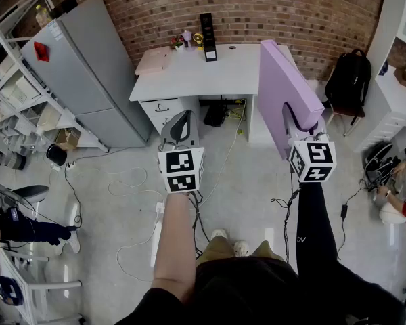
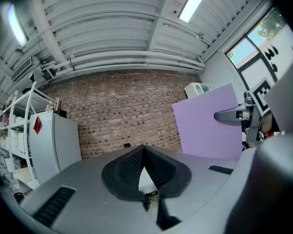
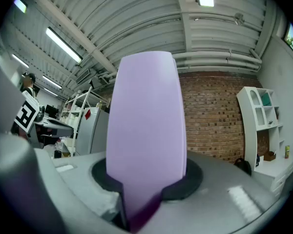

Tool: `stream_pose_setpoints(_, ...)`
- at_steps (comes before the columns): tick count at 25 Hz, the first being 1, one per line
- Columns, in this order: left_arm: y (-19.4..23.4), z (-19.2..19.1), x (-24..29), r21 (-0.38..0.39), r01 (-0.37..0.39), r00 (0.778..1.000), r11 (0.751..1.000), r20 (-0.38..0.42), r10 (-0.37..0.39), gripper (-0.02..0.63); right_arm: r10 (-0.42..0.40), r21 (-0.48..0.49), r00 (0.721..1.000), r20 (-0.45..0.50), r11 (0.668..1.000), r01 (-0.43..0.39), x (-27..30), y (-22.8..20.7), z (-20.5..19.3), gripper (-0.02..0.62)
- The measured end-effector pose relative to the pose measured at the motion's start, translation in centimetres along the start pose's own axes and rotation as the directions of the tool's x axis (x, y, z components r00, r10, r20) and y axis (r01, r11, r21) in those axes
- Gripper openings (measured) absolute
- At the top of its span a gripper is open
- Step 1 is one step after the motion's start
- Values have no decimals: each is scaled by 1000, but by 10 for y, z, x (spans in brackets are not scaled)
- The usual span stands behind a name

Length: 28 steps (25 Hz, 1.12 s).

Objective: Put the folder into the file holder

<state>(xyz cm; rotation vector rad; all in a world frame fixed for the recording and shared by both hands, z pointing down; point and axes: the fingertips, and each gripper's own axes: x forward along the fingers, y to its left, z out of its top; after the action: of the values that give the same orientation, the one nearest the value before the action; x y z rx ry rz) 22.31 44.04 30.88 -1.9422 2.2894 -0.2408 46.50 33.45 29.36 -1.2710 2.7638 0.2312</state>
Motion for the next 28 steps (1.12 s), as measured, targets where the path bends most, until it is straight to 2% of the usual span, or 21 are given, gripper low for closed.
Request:
stream_pose_setpoints(10, -10, 3, -9, 6, 10, 1000, 1000, 10, -10, 8, 10, 0, 1000, -15, 1000, -10, -8, -4, -6, 144)
stream_pose_setpoints(15, -3, -6, 1, 8, -2, 1000, 1000, -2, 2, 8, 17, 70, 1000, -6, 997, -16, 7, -8, -13, 144)
stream_pose_setpoints(21, 18, -19, 39, -43, 5, 1000, 999, 12, -4, 8, 11, 50, 1000, -13, 999, -11, 47, -8, -26, 144)
stream_pose_setpoints(28, 52, -25, 117, -32, 19, 1000, 999, 15, -18, 8, -4, 44, 1000, -8, 999, 5, 128, -15, -32, 144)
